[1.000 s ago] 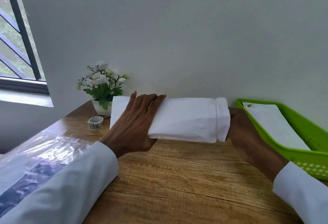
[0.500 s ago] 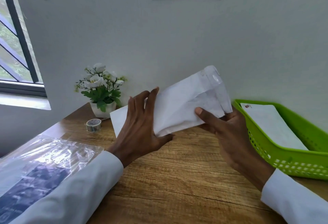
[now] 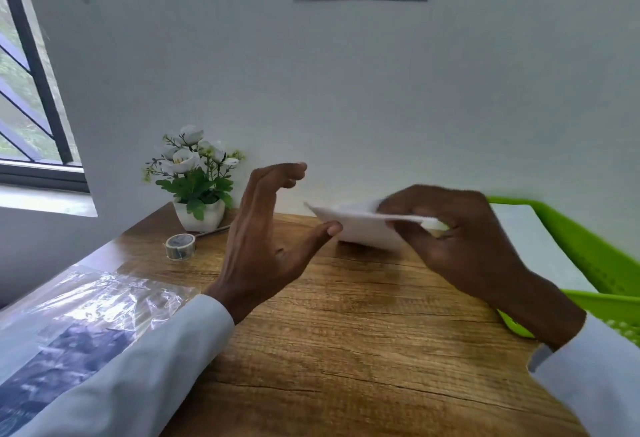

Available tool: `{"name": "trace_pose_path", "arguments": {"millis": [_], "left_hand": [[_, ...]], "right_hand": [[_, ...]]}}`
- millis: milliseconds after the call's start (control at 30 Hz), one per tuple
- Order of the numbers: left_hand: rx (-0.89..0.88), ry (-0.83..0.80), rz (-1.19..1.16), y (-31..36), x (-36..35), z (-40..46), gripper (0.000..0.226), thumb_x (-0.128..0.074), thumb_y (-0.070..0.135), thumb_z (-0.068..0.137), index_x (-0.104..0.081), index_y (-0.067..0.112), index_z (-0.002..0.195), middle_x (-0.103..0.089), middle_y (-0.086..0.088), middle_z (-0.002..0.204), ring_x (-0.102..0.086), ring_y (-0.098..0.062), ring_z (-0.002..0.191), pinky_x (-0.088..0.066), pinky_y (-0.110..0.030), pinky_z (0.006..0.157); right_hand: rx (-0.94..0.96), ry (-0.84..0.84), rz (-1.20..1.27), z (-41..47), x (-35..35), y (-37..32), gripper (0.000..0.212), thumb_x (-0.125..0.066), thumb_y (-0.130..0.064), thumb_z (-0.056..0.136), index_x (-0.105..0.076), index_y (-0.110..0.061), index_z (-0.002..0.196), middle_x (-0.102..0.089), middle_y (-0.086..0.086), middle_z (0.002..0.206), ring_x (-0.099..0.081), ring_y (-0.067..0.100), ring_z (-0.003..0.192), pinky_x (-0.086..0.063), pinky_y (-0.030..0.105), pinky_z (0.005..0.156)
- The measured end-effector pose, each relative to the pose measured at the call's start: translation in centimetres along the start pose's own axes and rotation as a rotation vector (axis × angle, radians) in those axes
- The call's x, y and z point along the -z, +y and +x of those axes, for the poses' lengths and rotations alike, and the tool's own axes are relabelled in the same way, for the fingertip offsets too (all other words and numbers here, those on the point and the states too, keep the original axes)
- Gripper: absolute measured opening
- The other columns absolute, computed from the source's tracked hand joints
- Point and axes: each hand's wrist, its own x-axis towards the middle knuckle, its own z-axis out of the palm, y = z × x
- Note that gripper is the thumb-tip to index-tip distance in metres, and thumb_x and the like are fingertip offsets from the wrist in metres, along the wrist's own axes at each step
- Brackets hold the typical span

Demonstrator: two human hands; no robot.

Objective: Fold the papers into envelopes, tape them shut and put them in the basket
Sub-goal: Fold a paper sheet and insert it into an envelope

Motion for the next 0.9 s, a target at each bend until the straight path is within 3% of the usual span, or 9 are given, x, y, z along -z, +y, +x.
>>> {"name": "trace_pose_path", "arguments": {"millis": [133, 233, 400, 500, 633, 700, 800, 833, 900], "left_hand": [[-0.100, 0.029, -0.055, 0.6, -0.3, -0.1, 0.021, -0.074, 0.018, 0.085, -0.066, 0.006, 0.100, -0.063, 0.005, 0.100, -0.062, -0.005, 0.093, -0.047, -0.017, 0.080], [-0.048, 0.018, -0.076, 0.8, -0.5, -0.4, 0.007, -0.073, 0.011, 0.085, -0.070, 0.008, 0.090, -0.066, 0.010, 0.089, -0.063, 0.003, 0.084, -0.046, -0.012, 0.075], [0.006, 0.020, -0.195, 1.3, -0.6, -0.3, 0.015, -0.073, 0.012, 0.084, -0.067, 0.018, 0.097, -0.069, 0.018, 0.089, -0.068, 0.003, 0.081, -0.050, -0.011, 0.071], [0.136, 0.005, -0.349, 1.6, -0.8, -0.6, 0.023, -0.069, 0.015, 0.090, -0.059, 0.021, 0.110, -0.069, 0.004, 0.071, -0.065, -0.003, 0.062, -0.047, -0.010, 0.059], [0.218, 0.007, -0.457, 1.5, -1.0, -0.7, 0.034, -0.063, 0.014, 0.095, -0.051, 0.030, 0.121, -0.055, -0.013, 0.055, -0.044, -0.016, 0.042, -0.035, -0.012, 0.047], [0.202, 0.022, -0.415, 1.5, -1.1, -0.7, 0.030, -0.064, 0.014, 0.094, -0.058, 0.037, 0.113, -0.057, -0.013, 0.059, -0.045, -0.019, 0.044, -0.032, -0.017, 0.043], [0.136, 0.045, -0.311, 1.4, -1.3, -0.8, 0.026, -0.065, 0.007, 0.092, -0.072, 0.030, 0.102, -0.072, 0.015, 0.081, -0.059, -0.002, 0.057, -0.040, -0.012, 0.052], [0.131, 0.038, -0.300, 1.3, -1.3, -0.8, 0.024, -0.065, 0.006, 0.092, -0.073, 0.025, 0.104, -0.072, 0.021, 0.086, -0.063, 0.002, 0.065, -0.043, -0.010, 0.058], [0.130, 0.026, -0.286, 1.1, -1.2, -0.8, 0.022, -0.066, 0.005, 0.091, -0.073, 0.019, 0.107, -0.073, 0.022, 0.094, -0.069, 0.000, 0.080, -0.050, -0.012, 0.068]], "right_hand": [[-0.148, -0.080, 0.179, -0.6, -0.9, 0.0, 0.029, -0.073, 0.002, 0.082, -0.073, -0.017, 0.104, -0.075, -0.015, 0.096, -0.070, -0.001, 0.093, -0.050, 0.015, 0.082], [-0.284, -0.024, 0.349, -0.6, -0.9, -0.3, 0.042, -0.077, -0.009, 0.081, -0.066, -0.024, 0.119, -0.078, -0.013, 0.089, -0.071, -0.001, 0.084, -0.048, 0.008, 0.078], [-0.325, 0.069, 0.375, -1.1, -1.8, -0.2, 0.030, -0.075, -0.006, 0.081, -0.071, -0.009, 0.110, -0.062, -0.026, 0.056, -0.055, -0.009, 0.048, -0.036, -0.001, 0.051], [-0.420, 0.131, 0.548, -1.3, -2.1, -0.2, 0.035, -0.071, -0.005, 0.084, -0.065, -0.009, 0.118, -0.068, -0.019, 0.059, -0.061, -0.006, 0.053, -0.044, 0.003, 0.055], [-0.434, 0.276, 0.585, -1.4, -2.2, -0.3, 0.056, -0.073, -0.005, 0.085, -0.053, -0.022, 0.133, -0.077, -0.001, 0.073, -0.069, 0.003, 0.065, -0.051, 0.011, 0.063], [-0.349, 0.333, 0.459, -1.6, -2.2, -0.1, 0.057, -0.076, -0.004, 0.082, -0.057, -0.031, 0.128, -0.074, -0.001, 0.072, -0.064, -0.001, 0.061, -0.049, 0.010, 0.061], [-0.200, 0.333, 0.222, -1.7, -2.3, 0.0, 0.043, -0.078, 0.000, 0.079, -0.069, -0.028, 0.111, -0.073, -0.029, 0.085, -0.065, -0.010, 0.073, -0.046, 0.004, 0.072], [-0.151, 0.308, 0.184, -1.7, -2.3, 0.2, 0.037, -0.077, 0.002, 0.079, -0.072, -0.023, 0.107, -0.072, -0.030, 0.092, -0.067, -0.010, 0.081, -0.047, 0.006, 0.077], [-0.078, 0.244, 0.142, -1.7, -2.2, 0.6, 0.027, -0.076, 0.005, 0.079, -0.075, -0.013, 0.100, -0.074, -0.015, 0.098, -0.070, -0.003, 0.088, -0.048, 0.012, 0.082]]}}
